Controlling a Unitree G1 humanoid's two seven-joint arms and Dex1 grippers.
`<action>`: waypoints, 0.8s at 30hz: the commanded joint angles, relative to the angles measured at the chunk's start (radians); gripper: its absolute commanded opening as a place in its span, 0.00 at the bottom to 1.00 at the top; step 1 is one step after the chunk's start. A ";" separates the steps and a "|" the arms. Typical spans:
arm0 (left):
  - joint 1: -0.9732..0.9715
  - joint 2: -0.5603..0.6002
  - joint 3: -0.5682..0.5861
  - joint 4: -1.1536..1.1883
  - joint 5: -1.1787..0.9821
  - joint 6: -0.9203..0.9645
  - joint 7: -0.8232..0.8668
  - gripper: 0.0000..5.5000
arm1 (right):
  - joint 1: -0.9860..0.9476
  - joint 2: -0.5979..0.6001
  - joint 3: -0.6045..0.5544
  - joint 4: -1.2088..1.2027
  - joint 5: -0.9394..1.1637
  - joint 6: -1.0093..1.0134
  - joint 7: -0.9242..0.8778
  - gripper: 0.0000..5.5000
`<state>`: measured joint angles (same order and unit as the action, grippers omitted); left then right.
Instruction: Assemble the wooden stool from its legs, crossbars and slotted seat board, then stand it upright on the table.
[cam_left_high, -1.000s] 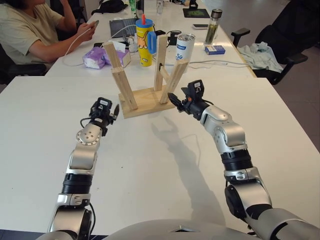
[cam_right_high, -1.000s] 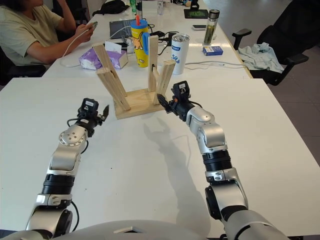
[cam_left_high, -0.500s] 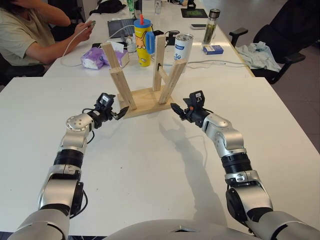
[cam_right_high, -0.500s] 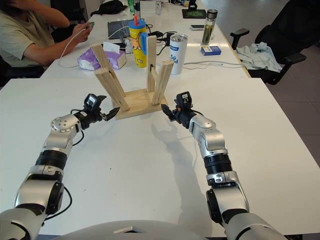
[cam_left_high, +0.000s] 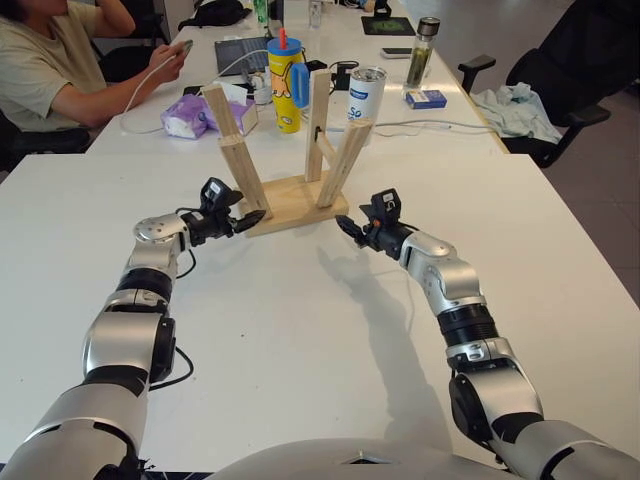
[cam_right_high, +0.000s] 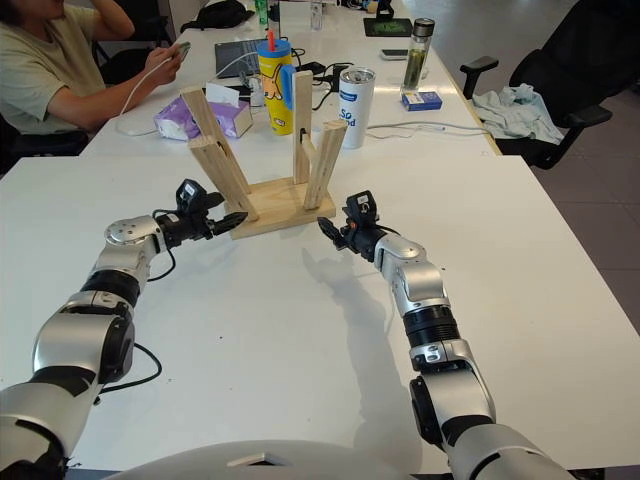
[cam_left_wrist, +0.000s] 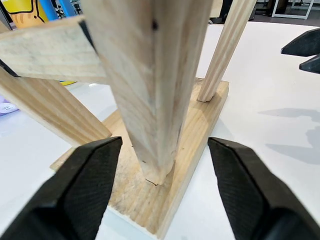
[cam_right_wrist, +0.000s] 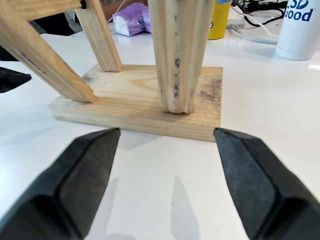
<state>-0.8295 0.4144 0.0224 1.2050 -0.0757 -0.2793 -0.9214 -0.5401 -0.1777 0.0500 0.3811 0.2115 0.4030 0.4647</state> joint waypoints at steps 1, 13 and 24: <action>-0.030 -0.005 0.002 0.022 0.016 -0.018 -0.027 0.45 | -0.025 0.000 -0.004 0.015 -0.009 -0.009 0.008 0.64; 0.006 -0.020 0.017 -0.048 -0.019 -0.034 -0.166 0.18 | 0.003 -0.131 -0.132 0.086 -0.001 -0.014 0.012 0.64; 0.263 -0.005 -0.023 -0.450 -0.104 0.142 -0.333 0.18 | 0.005 -0.155 -0.139 0.149 -0.004 -0.033 0.032 0.64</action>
<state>-0.6694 0.3852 0.0312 0.9217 -0.1453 -0.2210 -1.1752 -0.5416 -0.3120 -0.0741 0.5170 0.2100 0.3773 0.4929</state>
